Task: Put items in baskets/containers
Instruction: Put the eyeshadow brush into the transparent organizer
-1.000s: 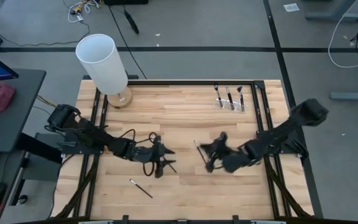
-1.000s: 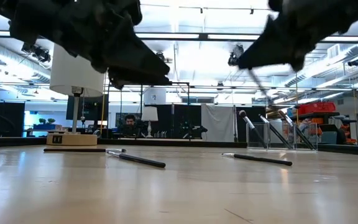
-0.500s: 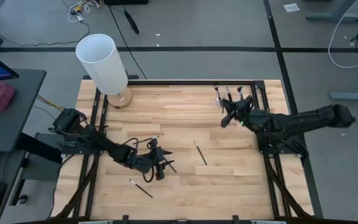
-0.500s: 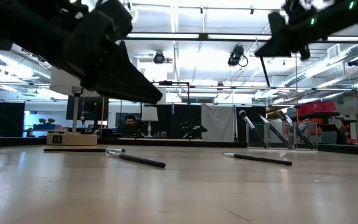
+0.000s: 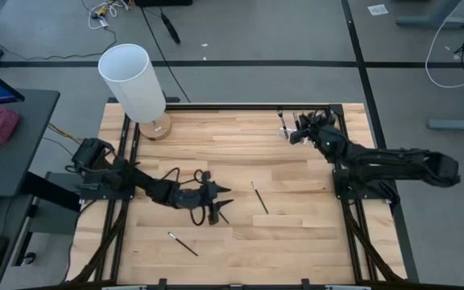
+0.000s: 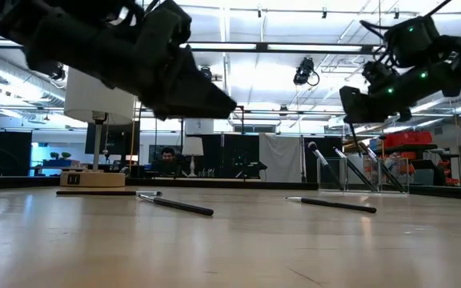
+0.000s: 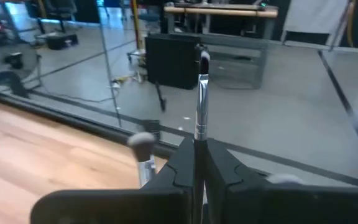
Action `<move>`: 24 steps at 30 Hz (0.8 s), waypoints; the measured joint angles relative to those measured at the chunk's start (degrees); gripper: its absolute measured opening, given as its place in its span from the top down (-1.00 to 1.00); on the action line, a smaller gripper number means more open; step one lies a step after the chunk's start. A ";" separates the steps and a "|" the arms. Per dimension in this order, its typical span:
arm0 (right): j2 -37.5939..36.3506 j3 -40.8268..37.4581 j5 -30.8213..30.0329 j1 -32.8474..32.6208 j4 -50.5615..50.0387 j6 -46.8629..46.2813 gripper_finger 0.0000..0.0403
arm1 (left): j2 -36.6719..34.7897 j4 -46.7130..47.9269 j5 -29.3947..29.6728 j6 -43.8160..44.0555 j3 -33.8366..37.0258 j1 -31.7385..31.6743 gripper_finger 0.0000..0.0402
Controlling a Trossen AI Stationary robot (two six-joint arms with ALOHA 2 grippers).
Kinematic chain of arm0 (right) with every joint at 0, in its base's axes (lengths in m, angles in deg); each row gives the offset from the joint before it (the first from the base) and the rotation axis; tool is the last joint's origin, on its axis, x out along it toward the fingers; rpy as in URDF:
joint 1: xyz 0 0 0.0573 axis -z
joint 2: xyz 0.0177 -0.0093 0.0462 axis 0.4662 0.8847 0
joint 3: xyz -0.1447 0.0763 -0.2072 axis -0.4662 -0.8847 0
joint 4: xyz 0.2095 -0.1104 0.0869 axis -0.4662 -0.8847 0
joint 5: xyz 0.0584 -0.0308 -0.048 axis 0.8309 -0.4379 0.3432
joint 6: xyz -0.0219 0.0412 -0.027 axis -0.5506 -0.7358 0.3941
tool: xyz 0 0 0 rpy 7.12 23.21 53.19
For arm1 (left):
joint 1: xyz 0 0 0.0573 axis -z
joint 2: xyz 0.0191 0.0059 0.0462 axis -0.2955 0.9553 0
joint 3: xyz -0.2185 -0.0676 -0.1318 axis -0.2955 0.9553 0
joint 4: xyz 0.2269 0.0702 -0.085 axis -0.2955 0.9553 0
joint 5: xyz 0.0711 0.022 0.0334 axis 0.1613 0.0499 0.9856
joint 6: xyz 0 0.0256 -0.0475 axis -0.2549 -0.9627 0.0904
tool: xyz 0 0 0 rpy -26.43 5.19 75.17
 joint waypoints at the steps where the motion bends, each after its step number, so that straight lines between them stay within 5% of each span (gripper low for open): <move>1: 0.49 0.00 0.26 0.99 0.34 -0.01 0.95 | 0.00 -1.11 0.02 -0.79 0.00 -0.52 0.12; 24: 13.27 0.00 12.34 10.93 -5.48 -5.19 0.88 | 0.00 -4.94 -4.49 -3.48 0.00 -6.11 0.12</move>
